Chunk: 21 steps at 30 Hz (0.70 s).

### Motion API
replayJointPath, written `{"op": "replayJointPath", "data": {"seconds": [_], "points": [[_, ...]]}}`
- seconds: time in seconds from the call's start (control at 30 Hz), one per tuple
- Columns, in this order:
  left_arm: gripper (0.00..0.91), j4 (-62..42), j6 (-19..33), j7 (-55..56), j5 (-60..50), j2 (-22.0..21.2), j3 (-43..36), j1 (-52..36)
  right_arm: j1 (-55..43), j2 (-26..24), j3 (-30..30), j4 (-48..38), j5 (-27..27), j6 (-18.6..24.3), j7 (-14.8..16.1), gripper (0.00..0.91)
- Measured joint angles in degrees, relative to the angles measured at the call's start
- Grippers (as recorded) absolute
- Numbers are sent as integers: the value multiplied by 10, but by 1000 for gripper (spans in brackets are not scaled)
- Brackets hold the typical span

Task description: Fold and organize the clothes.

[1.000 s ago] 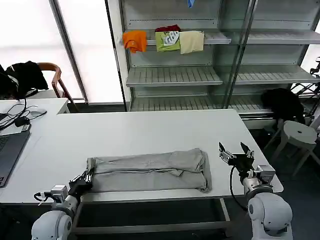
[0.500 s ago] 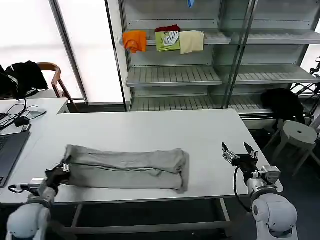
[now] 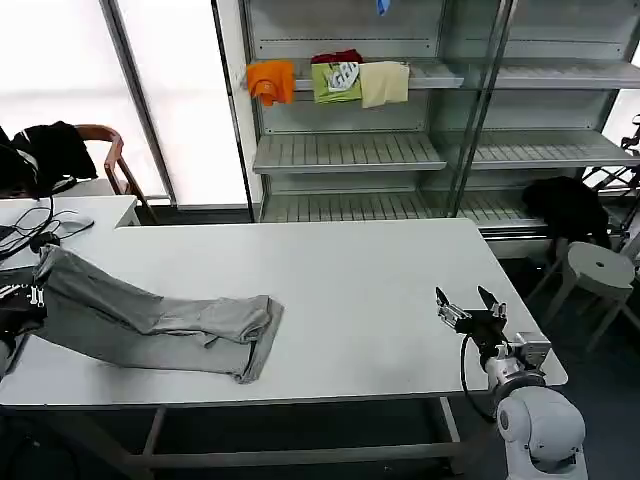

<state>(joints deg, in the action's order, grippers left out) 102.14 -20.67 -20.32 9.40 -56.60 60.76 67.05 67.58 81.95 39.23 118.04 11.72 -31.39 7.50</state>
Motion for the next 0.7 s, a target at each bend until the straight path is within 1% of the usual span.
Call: {"op": "replayJointPath", "data": {"seconds": [0.17,0.33,0.53,0.7], "points": [[0,46,-31,-4,23,-32,-27,5,2,-1,-7,-3,-6,3,1,907],[0,90,-65,4,35,-85,-82,4,6,-6,-8,-4,-8,7,2,907],[0,115,-89,18,29,-145,-159,10,12,-10,-5,-8,-9,11,3,907],[0,120,-101,25,16,-176,-210,14,11,-7,-8,-12,-12,14,3,907]]}}
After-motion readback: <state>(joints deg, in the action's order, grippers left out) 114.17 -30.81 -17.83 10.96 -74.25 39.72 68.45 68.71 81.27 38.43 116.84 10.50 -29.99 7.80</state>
